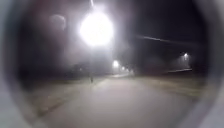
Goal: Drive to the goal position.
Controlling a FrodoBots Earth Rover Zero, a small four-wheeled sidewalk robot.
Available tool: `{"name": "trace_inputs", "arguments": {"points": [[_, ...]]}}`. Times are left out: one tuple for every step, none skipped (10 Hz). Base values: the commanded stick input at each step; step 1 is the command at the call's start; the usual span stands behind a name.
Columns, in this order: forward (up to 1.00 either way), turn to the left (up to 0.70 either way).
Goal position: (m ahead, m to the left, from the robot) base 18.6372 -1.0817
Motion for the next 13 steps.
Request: {"name": "trace_inputs", "arguments": {"points": [[1.0, 0.09], [1.0, 0.09], [1.0, 0.1], [1.0, 0.1], [1.0, 0.09], [1.0, 0.09], [1.0, 0.07], [1.0, 0.04], [1.0, 0.03], [1.0, 0.03], [1.0, 0.03], [1.0, 0.03], [1.0, 0.03]]}}
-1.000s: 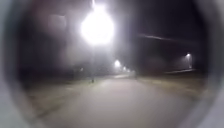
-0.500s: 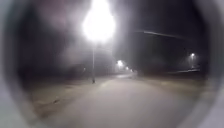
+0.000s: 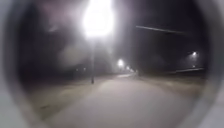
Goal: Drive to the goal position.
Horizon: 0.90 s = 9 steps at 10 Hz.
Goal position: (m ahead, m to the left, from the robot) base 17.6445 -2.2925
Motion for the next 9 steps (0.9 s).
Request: {"name": "trace_inputs", "arguments": {"points": [[1.0, 0.02], [1.0, 0.02], [1.0, 0.02], [1.0, 0.0], [1.0, -0.01], [1.0, -0.01], [1.0, -0.02], [1.0, -0.02], [1.0, -0.03]]}}
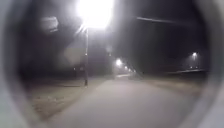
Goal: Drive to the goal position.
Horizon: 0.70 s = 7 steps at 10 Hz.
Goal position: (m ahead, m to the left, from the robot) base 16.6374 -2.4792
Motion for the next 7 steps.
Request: {"name": "trace_inputs", "arguments": {"points": [[1.0, -0.03], [1.0, -0.02], [1.0, -0.01], [1.0, 0.0], [1.0, 0.0], [1.0, 0.0], [1.0, 0.0]]}}
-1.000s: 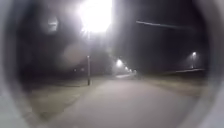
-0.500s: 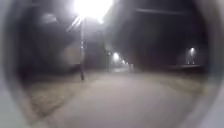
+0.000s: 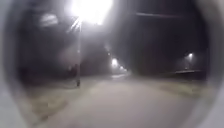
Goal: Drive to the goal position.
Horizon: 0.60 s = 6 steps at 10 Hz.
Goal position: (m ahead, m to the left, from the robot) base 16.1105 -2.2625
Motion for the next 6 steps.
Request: {"name": "trace_inputs", "arguments": {"points": [[1.0, 0.0], [1.0, 0.0], [1.0, 0.0], [1.0, 0.0], [1.0, 0.0], [1.0, 0.0]]}}
